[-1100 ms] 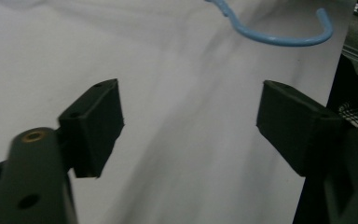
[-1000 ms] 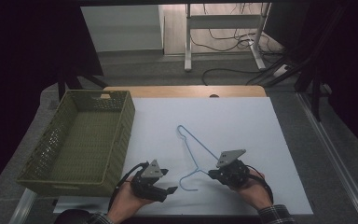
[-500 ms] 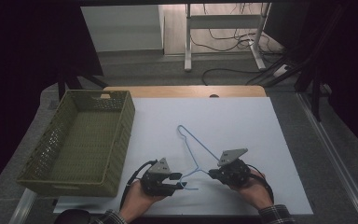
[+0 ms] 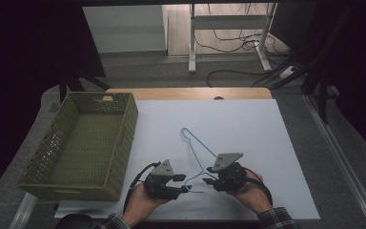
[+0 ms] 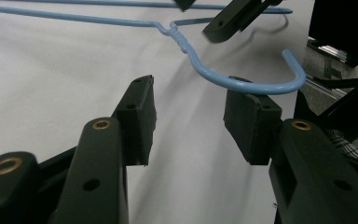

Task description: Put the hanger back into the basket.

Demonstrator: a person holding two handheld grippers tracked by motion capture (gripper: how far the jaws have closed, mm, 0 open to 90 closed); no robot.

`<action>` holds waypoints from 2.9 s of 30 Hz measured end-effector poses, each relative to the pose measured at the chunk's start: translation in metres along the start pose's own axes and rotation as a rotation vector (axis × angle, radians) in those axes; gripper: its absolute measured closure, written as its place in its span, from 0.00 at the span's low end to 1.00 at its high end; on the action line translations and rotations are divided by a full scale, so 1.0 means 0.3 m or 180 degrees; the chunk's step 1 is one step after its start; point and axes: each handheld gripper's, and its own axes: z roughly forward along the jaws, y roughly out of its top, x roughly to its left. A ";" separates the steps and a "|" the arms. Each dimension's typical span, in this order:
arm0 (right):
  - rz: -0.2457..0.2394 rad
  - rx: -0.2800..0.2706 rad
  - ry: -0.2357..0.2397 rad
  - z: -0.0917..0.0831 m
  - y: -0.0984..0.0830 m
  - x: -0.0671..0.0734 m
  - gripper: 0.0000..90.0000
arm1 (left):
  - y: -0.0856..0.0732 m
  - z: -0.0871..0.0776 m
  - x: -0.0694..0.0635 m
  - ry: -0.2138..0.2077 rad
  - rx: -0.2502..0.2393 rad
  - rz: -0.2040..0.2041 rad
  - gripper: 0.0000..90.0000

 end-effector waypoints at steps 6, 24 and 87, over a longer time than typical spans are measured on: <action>-0.0222 -0.0089 0.0024 0.036 0.048 0.023 0.66 | 0.007 -0.004 -0.003 -0.0013 -0.0052 -0.0033 0.57; -0.0688 -0.0186 -0.0220 0.045 0.062 0.052 0.79 | 0.019 -0.013 -0.008 -0.0003 -0.0089 0.0000 0.53; 0.0392 -0.1521 0.0739 -0.223 0.099 -0.049 0.96 | 0.348 -0.040 0.060 -0.0164 0.0411 0.1137 0.44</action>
